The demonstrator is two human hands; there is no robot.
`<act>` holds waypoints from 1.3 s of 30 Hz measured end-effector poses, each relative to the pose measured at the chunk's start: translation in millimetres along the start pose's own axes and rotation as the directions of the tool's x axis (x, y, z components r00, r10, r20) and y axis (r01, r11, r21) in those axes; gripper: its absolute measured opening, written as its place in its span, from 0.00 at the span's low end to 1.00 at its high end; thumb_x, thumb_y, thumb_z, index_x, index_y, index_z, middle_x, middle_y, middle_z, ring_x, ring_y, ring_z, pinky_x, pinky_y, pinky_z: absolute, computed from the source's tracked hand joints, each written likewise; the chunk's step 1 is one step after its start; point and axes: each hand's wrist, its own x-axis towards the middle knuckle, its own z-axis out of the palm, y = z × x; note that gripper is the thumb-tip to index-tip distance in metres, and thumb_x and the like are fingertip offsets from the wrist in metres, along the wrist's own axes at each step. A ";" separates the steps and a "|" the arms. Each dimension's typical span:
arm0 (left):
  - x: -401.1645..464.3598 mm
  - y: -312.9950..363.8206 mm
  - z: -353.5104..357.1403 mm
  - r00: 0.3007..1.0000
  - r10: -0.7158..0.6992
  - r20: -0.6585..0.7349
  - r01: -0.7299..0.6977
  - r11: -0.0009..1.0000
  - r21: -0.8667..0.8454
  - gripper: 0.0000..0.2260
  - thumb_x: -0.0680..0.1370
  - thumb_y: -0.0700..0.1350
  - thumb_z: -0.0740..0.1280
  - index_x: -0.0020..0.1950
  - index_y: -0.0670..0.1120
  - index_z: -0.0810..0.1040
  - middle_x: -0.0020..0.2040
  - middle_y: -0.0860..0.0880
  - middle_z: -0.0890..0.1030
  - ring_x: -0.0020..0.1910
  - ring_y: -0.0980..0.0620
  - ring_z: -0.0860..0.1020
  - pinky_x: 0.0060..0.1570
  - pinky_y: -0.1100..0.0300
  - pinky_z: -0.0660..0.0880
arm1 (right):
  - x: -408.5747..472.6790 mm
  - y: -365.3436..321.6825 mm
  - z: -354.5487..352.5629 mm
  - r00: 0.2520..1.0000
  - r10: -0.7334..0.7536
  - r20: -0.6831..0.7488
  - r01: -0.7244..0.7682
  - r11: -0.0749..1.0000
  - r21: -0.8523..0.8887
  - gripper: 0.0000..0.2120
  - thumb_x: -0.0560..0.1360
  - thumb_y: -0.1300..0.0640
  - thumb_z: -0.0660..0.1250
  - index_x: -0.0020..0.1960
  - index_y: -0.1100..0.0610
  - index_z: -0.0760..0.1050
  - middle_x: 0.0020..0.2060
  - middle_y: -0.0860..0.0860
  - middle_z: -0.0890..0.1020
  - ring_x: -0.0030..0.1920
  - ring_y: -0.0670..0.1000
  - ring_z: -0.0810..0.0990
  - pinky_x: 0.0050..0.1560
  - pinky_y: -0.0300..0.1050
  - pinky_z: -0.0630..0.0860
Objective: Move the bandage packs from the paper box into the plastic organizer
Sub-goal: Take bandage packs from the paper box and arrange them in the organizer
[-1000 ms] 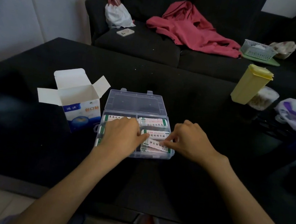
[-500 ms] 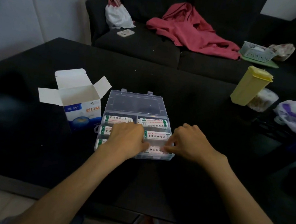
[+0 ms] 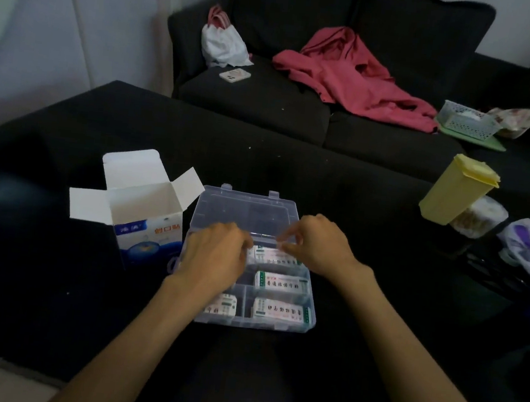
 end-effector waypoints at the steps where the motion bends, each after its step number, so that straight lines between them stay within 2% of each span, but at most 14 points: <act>1: 1.7 1.4 0.8 1.000 0.014 -0.022 -0.014 1.000 0.028 0.10 0.80 0.46 0.62 0.59 0.54 0.78 0.55 0.51 0.77 0.53 0.53 0.75 0.49 0.59 0.73 | 3.3 -0.1 3.0 1.000 -0.007 0.005 0.007 1.000 -0.014 0.07 0.75 0.50 0.68 0.52 0.48 0.79 0.43 0.43 0.76 0.45 0.43 0.75 0.50 0.44 0.75; 5: 7.5 7.6 3.0 0.997 0.049 -0.061 -0.043 0.994 0.097 0.10 0.80 0.46 0.62 0.57 0.52 0.80 0.54 0.51 0.76 0.53 0.52 0.74 0.44 0.61 0.67 | 7.6 0.5 2.0 0.988 -0.129 -0.085 0.124 0.991 -0.056 0.05 0.74 0.49 0.68 0.50 0.47 0.79 0.45 0.43 0.73 0.48 0.43 0.67 0.52 0.41 0.67; 9: 9.6 13.1 9.3 1.000 0.014 -0.024 -0.011 0.988 0.154 0.08 0.79 0.44 0.63 0.54 0.49 0.80 0.51 0.49 0.77 0.49 0.51 0.75 0.43 0.59 0.68 | 5.0 2.9 4.5 0.984 -0.175 -0.027 0.171 0.977 -0.124 0.06 0.74 0.46 0.68 0.49 0.46 0.80 0.44 0.42 0.70 0.48 0.42 0.64 0.49 0.40 0.61; 14: 14.5 16.6 10.2 0.998 -0.023 0.063 0.027 0.998 -0.057 0.09 0.80 0.46 0.62 0.54 0.53 0.81 0.51 0.53 0.80 0.44 0.56 0.75 0.42 0.64 0.67 | -4.8 14.6 10.5 0.990 -0.141 -0.029 0.138 0.987 -0.084 0.08 0.73 0.43 0.67 0.50 0.44 0.79 0.46 0.41 0.74 0.48 0.43 0.69 0.48 0.40 0.62; 16: 17.2 18.9 6.5 0.996 -0.044 0.083 0.053 0.993 -0.103 0.09 0.80 0.46 0.62 0.53 0.54 0.82 0.50 0.55 0.81 0.42 0.57 0.76 0.39 0.66 0.66 | -8.3 19.9 10.3 0.995 -0.094 -0.045 0.094 0.996 -0.007 0.08 0.72 0.44 0.69 0.49 0.44 0.79 0.43 0.40 0.74 0.46 0.42 0.69 0.47 0.40 0.64; 18: 17.9 18.8 -0.9 0.994 -0.092 0.058 0.095 0.994 -0.055 0.09 0.79 0.46 0.61 0.47 0.53 0.81 0.44 0.53 0.80 0.36 0.59 0.74 0.33 0.67 0.64 | -10.9 22.5 11.2 0.999 -0.033 -0.026 0.035 0.994 0.102 0.06 0.71 0.45 0.70 0.47 0.44 0.79 0.41 0.41 0.75 0.42 0.42 0.72 0.45 0.38 0.70; 20: 18.0 19.1 -7.9 0.992 -0.117 0.042 0.117 0.993 0.011 0.08 0.79 0.47 0.61 0.45 0.51 0.79 0.40 0.52 0.79 0.36 0.56 0.74 0.36 0.64 0.65 | -11.9 25.3 13.4 1.000 0.022 0.012 -0.024 0.982 0.185 0.05 0.72 0.47 0.70 0.48 0.45 0.80 0.40 0.43 0.75 0.40 0.43 0.74 0.42 0.37 0.73; 23: 15.4 26.3 -12.4 0.992 -0.107 0.061 0.101 0.990 0.094 0.07 0.79 0.49 0.61 0.44 0.49 0.76 0.38 0.52 0.76 0.39 0.54 0.74 0.40 0.60 0.67 | -12.4 29.8 19.0 0.996 0.093 0.004 -0.090 0.960 0.265 0.06 0.73 0.52 0.70 0.50 0.46 0.81 0.41 0.43 0.75 0.40 0.42 0.74 0.39 0.34 0.69; 27: 10.0 34.9 -4.1 0.991 -0.095 0.099 0.080 0.987 0.142 0.15 0.79 0.49 0.61 0.34 0.49 0.62 0.32 0.53 0.66 0.37 0.53 0.69 0.42 0.59 0.64 | -14.5 27.8 26.5 0.960 0.273 -0.067 -0.233 0.907 0.352 0.12 0.70 0.52 0.73 0.51 0.46 0.75 0.45 0.44 0.71 0.42 0.41 0.71 0.37 0.32 0.66; 30: 10.7 35.2 2.2 0.990 -0.088 0.109 0.074 0.989 0.126 0.12 0.79 0.50 0.61 0.37 0.49 0.65 0.35 0.52 0.68 0.39 0.52 0.70 0.44 0.59 0.65 | -18.0 30.9 28.9 0.907 0.414 0.079 -0.386 0.742 0.549 0.16 0.71 0.52 0.72 0.55 0.50 0.69 0.51 0.48 0.73 0.47 0.44 0.74 0.40 0.35 0.70; 33: 12.3 32.4 7.4 0.989 -0.071 0.130 0.062 0.995 0.075 0.12 0.78 0.49 0.62 0.36 0.50 0.65 0.34 0.53 0.68 0.38 0.53 0.71 0.43 0.60 0.65 | -22.8 35.3 28.6 0.876 0.436 0.204 -0.457 0.619 0.638 0.17 0.75 0.55 0.68 0.60 0.52 0.67 0.51 0.48 0.73 0.51 0.48 0.76 0.45 0.41 0.75; 35: 16.3 28.3 10.2 0.986 -0.082 0.148 0.081 0.997 0.017 0.09 0.78 0.48 0.63 0.38 0.50 0.70 0.34 0.53 0.71 0.36 0.55 0.72 0.40 0.60 0.65 | -24.5 36.3 28.3 0.878 0.429 0.211 -0.449 0.589 0.673 0.16 0.75 0.57 0.68 0.61 0.53 0.68 0.48 0.47 0.76 0.48 0.47 0.78 0.41 0.39 0.74; 37: 19.9 24.2 7.1 0.979 -0.099 0.176 0.110 0.992 -0.054 0.04 0.77 0.49 0.65 0.47 0.52 0.78 0.38 0.55 0.77 0.35 0.57 0.73 0.36 0.61 0.65 | -24.8 35.5 26.7 0.888 0.429 0.165 -0.414 0.592 0.691 0.14 0.74 0.58 0.70 0.57 0.53 0.71 0.45 0.48 0.77 0.44 0.45 0.78 0.37 0.36 0.72; 39: 21.8 18.2 -1.1 0.972 -0.109 0.209 0.134 0.985 -0.109 0.09 0.76 0.49 0.67 0.56 0.55 0.79 0.43 0.57 0.80 0.37 0.58 0.73 0.36 0.62 0.65 | -23.8 33.6 25.5 0.894 0.430 0.125 -0.385 0.596 0.704 0.12 0.72 0.59 0.71 0.53 0.52 0.74 0.44 0.49 0.78 0.43 0.44 0.79 0.36 0.34 0.73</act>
